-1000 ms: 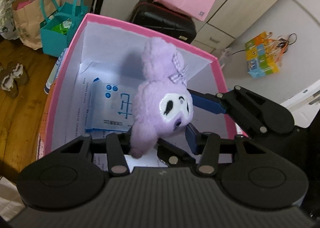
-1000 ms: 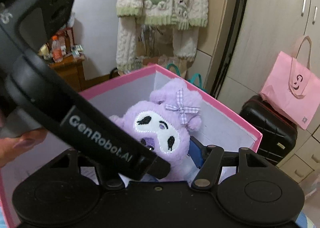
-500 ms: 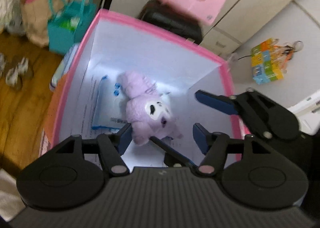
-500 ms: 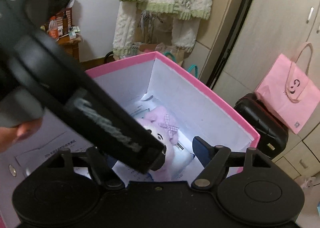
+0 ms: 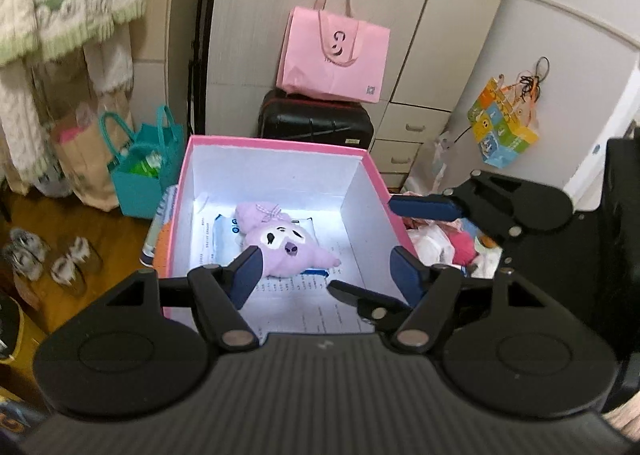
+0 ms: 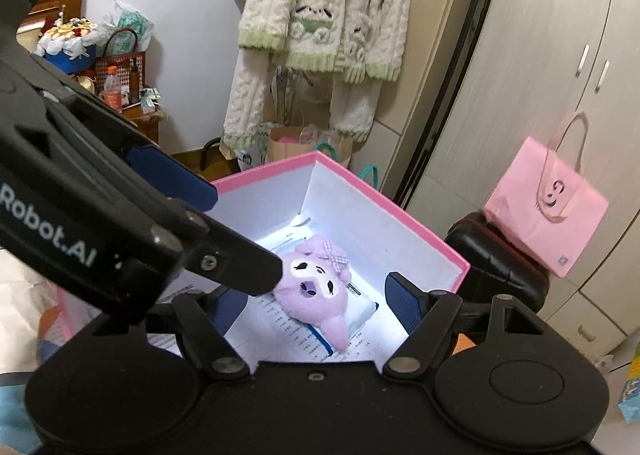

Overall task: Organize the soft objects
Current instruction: 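Lower the purple plush into the box and open the left gripper, then withdraw the left tool from the box toward the green ball on the table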

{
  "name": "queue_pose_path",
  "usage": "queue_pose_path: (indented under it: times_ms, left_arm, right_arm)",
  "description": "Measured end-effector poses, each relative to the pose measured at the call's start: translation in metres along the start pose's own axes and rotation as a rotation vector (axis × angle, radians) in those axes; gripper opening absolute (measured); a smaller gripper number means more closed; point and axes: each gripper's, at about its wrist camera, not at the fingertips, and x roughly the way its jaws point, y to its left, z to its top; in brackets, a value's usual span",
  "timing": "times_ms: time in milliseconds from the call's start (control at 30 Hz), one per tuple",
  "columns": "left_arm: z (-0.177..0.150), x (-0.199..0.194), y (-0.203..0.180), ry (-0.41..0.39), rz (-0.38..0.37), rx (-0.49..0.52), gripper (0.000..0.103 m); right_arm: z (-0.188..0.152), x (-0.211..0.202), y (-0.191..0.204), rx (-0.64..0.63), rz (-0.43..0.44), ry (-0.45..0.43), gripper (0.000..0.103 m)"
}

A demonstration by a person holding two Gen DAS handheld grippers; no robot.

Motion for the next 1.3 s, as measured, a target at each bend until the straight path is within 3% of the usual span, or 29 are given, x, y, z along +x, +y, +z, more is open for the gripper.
queue_pose_path:
  times_ms: [267,433,667,900,1300]
  left_arm:
    - [-0.020,-0.043,-0.025,0.031,-0.030,0.085,0.073]
    - [-0.036,-0.073,-0.041,-0.001,-0.014,0.134,0.074]
    - [-0.058,-0.096,-0.068,-0.016,-0.045,0.199,0.076]
    - [-0.083,-0.101,-0.097,0.014,-0.182,0.235,0.076]
    - [-0.123,-0.060,-0.155,0.045,-0.176,0.376,0.076]
  right_arm:
    - [-0.013,-0.056,0.020,-0.058,-0.019,-0.035,0.082]
    - [-0.027,-0.092,0.026,-0.076,-0.043,-0.058,0.082]
    - [-0.058,-0.139,0.017,-0.008,-0.034,-0.100,0.082]
    - [-0.109,-0.171,-0.002,0.129,-0.010,-0.089,0.083]
    - [-0.175,-0.190,-0.040,0.254,-0.100,-0.079,0.083]
